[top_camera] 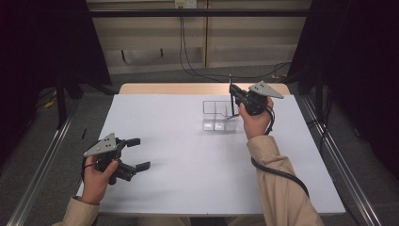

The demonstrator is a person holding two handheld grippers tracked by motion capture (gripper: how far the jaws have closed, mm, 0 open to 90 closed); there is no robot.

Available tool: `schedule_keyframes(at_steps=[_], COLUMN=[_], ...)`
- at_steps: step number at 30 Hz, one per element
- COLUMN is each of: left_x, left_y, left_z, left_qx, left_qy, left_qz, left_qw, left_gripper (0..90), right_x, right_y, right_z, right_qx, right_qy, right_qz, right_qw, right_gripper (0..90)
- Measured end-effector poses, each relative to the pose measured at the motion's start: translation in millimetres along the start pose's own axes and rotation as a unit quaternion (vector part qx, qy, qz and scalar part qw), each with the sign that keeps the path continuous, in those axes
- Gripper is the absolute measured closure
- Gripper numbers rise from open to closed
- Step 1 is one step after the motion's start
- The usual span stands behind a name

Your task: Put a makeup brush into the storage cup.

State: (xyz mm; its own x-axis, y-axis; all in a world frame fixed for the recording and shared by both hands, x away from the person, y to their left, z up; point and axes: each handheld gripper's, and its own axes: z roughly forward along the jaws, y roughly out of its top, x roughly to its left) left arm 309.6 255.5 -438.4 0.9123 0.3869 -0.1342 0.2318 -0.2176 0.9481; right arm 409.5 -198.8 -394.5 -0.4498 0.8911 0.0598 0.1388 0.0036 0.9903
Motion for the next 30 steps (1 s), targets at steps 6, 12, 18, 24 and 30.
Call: schedule_keyframes(at_steps=[6,12,18,24,30], left_x=[-0.1,-0.8,-1.0,-1.1,-1.8], left_y=[0.4,0.7,1.2,1.9,2.2], left_z=[0.0,0.0,-0.2,-0.4,-0.3], left_qx=[0.0,0.001,0.001,0.0,0.001], left_qy=[0.001,0.001,0.001,0.002,0.001], left_qz=[0.001,0.002,0.003,0.005,0.007], left_qw=[1.0,1.0,1.0,1.0,1.0], left_gripper=[0.0,0.0,0.0,0.0,0.0], right_x=[0.5,-0.1,-1.3,-0.3,0.1], right_y=[-2.6,-5.8,-9.9,-11.2,-12.2], right_z=[-0.8,-3.4,-5.6,-6.9,-8.7], right_qx=[0.002,0.002,0.002,0.003,0.008], right_qy=[0.0,0.001,0.0,0.004,0.004], right_qz=[0.002,0.005,0.007,0.006,0.005], right_qw=[1.0,1.0,1.0,1.0,1.0], right_gripper=[84.6,84.6,84.6,84.5,84.5])
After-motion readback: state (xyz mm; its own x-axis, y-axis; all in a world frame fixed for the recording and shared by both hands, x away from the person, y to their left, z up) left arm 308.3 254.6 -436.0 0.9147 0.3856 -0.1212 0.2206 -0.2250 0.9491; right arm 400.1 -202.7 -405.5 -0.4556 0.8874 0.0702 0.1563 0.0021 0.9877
